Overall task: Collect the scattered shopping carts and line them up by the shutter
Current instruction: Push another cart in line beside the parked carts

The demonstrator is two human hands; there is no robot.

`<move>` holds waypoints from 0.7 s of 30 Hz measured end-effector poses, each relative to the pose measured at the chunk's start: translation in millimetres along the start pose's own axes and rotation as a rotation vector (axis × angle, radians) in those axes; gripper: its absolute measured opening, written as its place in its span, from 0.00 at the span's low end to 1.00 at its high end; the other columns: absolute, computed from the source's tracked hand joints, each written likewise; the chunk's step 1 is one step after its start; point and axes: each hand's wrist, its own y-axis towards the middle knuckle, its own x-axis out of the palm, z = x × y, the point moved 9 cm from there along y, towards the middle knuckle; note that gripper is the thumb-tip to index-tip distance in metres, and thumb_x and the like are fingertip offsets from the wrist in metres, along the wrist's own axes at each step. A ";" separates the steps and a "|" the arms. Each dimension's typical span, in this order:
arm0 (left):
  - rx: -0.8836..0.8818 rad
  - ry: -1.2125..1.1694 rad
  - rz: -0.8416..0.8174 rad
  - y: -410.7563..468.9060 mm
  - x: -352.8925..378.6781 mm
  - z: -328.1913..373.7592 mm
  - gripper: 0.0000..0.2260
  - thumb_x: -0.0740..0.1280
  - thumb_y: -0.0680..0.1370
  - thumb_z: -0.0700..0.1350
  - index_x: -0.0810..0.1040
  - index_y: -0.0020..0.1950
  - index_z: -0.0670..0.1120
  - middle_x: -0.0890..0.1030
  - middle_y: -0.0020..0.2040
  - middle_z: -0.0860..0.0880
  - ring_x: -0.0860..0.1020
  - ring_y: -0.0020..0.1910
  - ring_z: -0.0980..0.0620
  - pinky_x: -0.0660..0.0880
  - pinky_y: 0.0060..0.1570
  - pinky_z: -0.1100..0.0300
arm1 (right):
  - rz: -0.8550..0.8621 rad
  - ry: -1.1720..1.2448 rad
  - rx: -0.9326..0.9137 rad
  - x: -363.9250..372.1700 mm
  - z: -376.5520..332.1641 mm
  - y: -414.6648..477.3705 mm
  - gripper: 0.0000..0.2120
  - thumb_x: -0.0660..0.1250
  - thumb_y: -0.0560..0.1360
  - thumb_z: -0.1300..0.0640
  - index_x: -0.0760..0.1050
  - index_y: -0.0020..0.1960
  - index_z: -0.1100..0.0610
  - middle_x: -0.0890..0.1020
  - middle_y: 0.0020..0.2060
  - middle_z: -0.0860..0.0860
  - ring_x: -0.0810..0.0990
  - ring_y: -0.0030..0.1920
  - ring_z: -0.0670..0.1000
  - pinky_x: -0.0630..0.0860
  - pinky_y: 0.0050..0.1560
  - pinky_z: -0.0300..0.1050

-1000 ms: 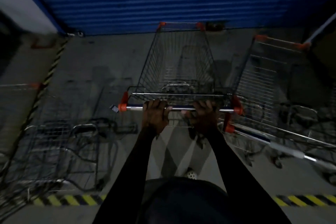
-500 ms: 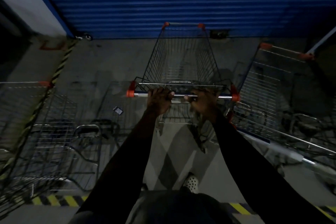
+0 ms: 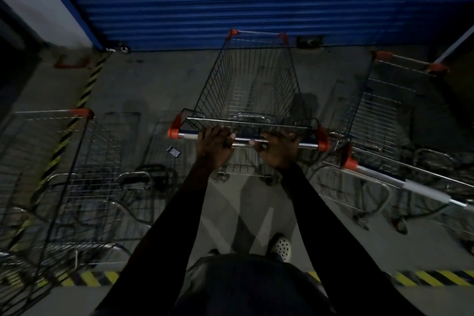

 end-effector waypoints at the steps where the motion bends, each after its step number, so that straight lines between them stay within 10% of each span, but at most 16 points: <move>1: 0.016 0.000 0.048 -6.8 -3.6 -8.2 0.19 0.55 0.81 0.55 0.82 0.50 0.47 0.82 0.49 0.47 0.79 0.52 0.40 0.66 0.57 0.48 | 0.018 -0.007 -0.001 0.4 -11.3 -7.2 0.25 0.62 0.72 0.30 0.86 0.49 0.47 0.88 0.47 0.48 0.85 0.52 0.57 0.67 0.62 0.59; 21: 0.079 0.064 0.156 -35.7 -35.5 -102.5 0.15 0.55 0.83 0.54 0.79 0.52 0.48 0.79 0.49 0.47 0.75 0.51 0.42 0.64 0.56 0.47 | 0.022 0.127 0.064 21.4 -106.8 -20.6 0.25 0.64 0.74 0.29 0.85 0.52 0.48 0.86 0.46 0.49 0.84 0.52 0.57 0.70 0.63 0.62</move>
